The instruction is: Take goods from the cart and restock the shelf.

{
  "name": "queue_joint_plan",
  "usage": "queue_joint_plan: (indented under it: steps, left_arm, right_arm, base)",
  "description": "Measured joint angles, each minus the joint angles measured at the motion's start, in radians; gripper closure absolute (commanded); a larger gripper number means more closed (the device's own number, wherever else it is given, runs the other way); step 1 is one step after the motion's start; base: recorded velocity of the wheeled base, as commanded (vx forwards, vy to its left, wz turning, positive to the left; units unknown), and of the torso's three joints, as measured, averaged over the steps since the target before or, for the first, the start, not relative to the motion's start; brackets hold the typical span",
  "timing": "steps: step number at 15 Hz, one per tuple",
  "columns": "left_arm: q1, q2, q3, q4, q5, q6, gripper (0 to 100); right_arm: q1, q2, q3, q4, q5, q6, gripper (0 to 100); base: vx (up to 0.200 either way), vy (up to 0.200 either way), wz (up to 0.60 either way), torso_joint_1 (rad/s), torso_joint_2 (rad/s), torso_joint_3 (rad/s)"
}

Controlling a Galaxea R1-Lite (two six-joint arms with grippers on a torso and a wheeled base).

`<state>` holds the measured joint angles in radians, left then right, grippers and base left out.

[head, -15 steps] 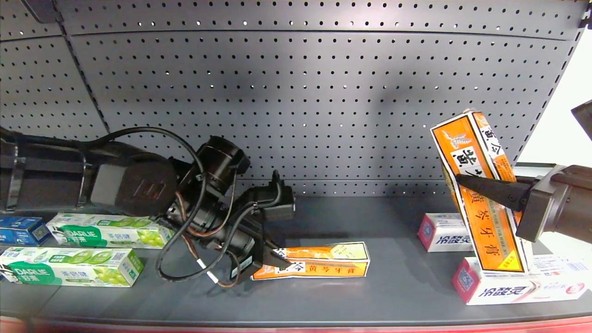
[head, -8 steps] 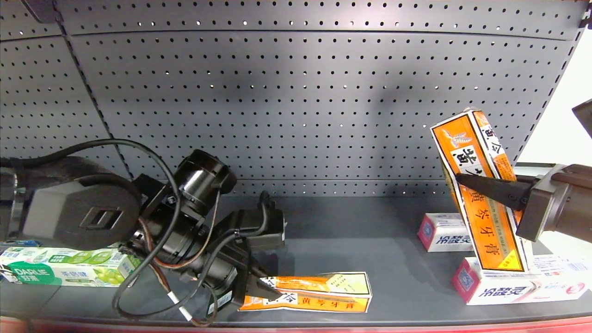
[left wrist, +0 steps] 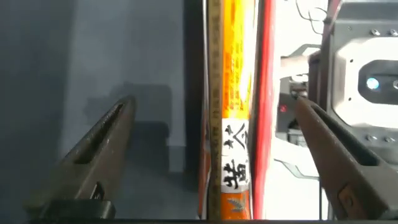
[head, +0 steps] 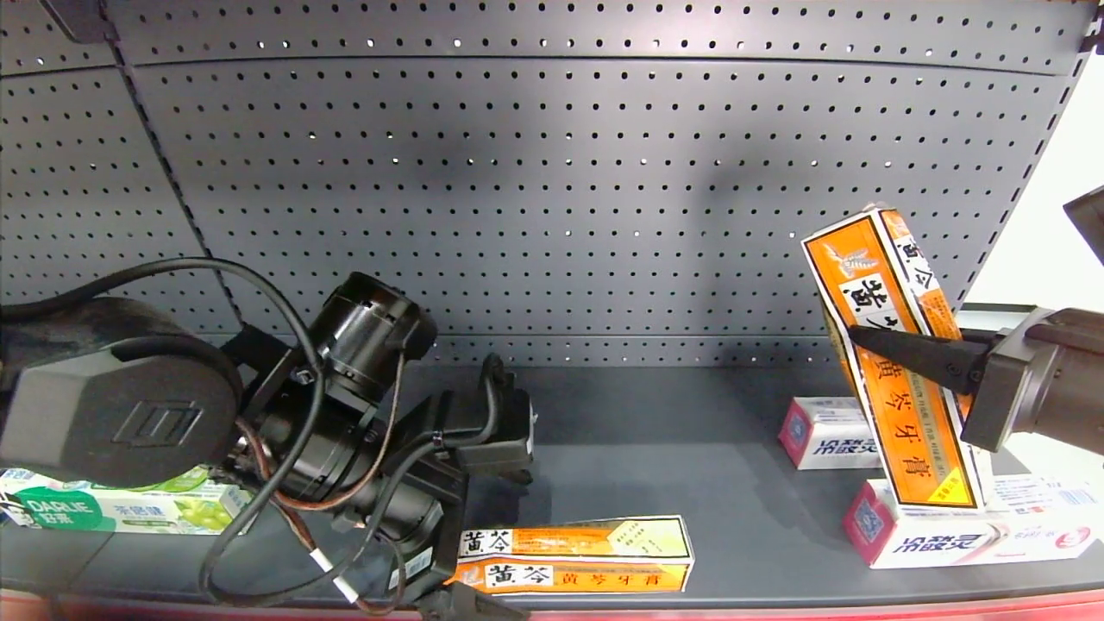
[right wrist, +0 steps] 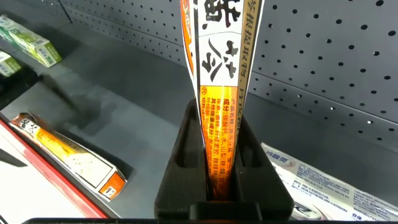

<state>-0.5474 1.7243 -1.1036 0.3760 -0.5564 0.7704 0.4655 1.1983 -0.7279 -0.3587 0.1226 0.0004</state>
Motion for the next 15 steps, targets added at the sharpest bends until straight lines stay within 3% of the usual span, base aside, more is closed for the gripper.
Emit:
queue_joint_plan:
  steps: [5,9,13,15]
  left_arm:
    - [0.005,-0.046,-0.016,-0.037,0.002,-0.022,0]
    - [0.02,-0.121,-0.007,-0.06,0.01,-0.116,0]
    - [0.03,-0.199,0.042,-0.158,0.121,-0.166,0]
    - [0.03,-0.246,0.074,-0.186,0.169,-0.218,0]
  right_arm:
    - [0.001,0.001,0.001,0.0,0.0,0.0,100]
    - [0.0,0.003,0.0,0.0,0.0,0.0,100]
    - [0.001,0.013,-0.007,0.0,-0.002,0.0,100]
    - [0.005,0.021,-0.024,0.002,-0.001,-0.001,100]
  base:
    - [0.0,0.0,0.0,0.0,0.0,0.0]
    - [0.0,0.0,0.0,0.0,0.0,0.0]
    - [0.0,0.0,0.0,0.0,0.0,0.0]
    - [0.0,0.0,0.0,0.0,0.0,0.0]
